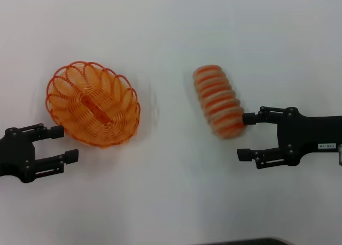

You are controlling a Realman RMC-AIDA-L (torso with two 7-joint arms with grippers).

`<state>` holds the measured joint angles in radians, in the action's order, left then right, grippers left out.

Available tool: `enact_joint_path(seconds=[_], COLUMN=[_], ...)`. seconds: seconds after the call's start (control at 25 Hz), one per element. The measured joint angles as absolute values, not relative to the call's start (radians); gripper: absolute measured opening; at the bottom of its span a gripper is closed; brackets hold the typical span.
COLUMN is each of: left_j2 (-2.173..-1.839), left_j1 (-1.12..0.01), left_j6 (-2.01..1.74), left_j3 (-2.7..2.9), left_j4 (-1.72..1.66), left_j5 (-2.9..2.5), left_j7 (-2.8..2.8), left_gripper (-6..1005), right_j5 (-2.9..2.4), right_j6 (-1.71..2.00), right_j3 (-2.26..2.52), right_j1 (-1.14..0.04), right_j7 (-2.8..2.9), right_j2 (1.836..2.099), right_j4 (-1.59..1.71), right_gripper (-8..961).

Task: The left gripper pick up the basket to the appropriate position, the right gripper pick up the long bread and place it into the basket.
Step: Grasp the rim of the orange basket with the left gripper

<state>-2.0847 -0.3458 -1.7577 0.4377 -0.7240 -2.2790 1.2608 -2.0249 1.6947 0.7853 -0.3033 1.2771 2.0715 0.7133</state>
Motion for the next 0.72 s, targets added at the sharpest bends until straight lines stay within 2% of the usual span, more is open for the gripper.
enact_joint_path(seconds=[0.48, 0.72], left_j2=[-2.085, -2.084], left_j1=[-0.345, -0.379], left_j6=[-1.761, -1.774], left_j3=[0.414, 0.298], left_j4=[-0.724, -0.706], left_j5=[-2.27, -2.21], left_j7=[1.261, 1.288], left_gripper=[725, 725], right_j5=[-2.025, -2.019], right_j6=[1.695, 1.695], right_j3=[0.778, 0.771], right_j1=[-0.304, -0.311], right_j7=[1.278, 1.28], right_j2=[2.072, 2.074], right_j4=[0.713, 0.713], right_gripper=[942, 940])
